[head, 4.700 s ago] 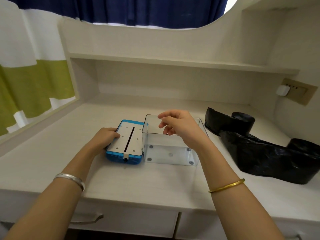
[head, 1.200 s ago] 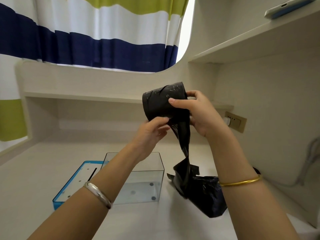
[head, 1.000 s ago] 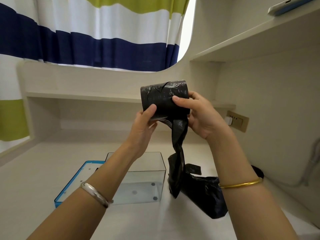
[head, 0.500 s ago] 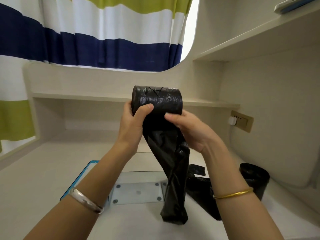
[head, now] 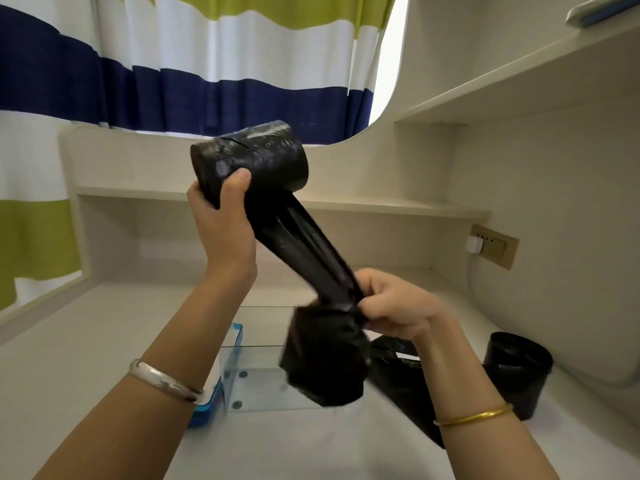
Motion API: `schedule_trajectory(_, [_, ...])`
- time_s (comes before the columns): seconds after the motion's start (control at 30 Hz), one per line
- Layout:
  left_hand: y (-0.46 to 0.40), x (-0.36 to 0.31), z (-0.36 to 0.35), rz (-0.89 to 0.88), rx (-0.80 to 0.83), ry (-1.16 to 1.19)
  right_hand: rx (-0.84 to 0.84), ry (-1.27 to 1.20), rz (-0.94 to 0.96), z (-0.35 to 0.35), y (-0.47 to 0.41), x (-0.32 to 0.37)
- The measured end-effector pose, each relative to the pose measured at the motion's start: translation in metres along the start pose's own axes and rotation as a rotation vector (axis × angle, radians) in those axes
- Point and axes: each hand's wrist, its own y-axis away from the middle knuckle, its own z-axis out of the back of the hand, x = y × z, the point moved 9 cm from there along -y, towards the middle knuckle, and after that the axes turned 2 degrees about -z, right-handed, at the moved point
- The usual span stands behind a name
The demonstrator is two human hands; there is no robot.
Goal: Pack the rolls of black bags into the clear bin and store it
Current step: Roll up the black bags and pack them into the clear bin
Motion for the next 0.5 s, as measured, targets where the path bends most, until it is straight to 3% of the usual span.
schedule_trajectory(0.1, [-0.003,0.001,-0.003,0.018,0.031,0.058,0.177,-0.241,0.22,-0.019,0.002,0.026])
schedule_trajectory(0.2, [-0.005,0.0,-0.004,0.023,0.024,0.093,0.232,-0.239,0.159,-0.022,-0.003,0.009])
schedule_trajectory(0.33, [-0.002,0.001,-0.004,0.0,0.086,0.016,0.194,0.133,-0.307,-0.017,0.001,-0.049])
schedule_trajectory(0.43, [0.008,0.007,-0.003,-0.006,0.08,-0.012,0.028,0.53,-0.466,0.007,0.003,-0.057])
schedule_trajectory(0.5, [0.009,0.008,-0.002,-0.015,0.059,-0.007,-0.112,0.658,-0.492,0.021,0.001,-0.048])
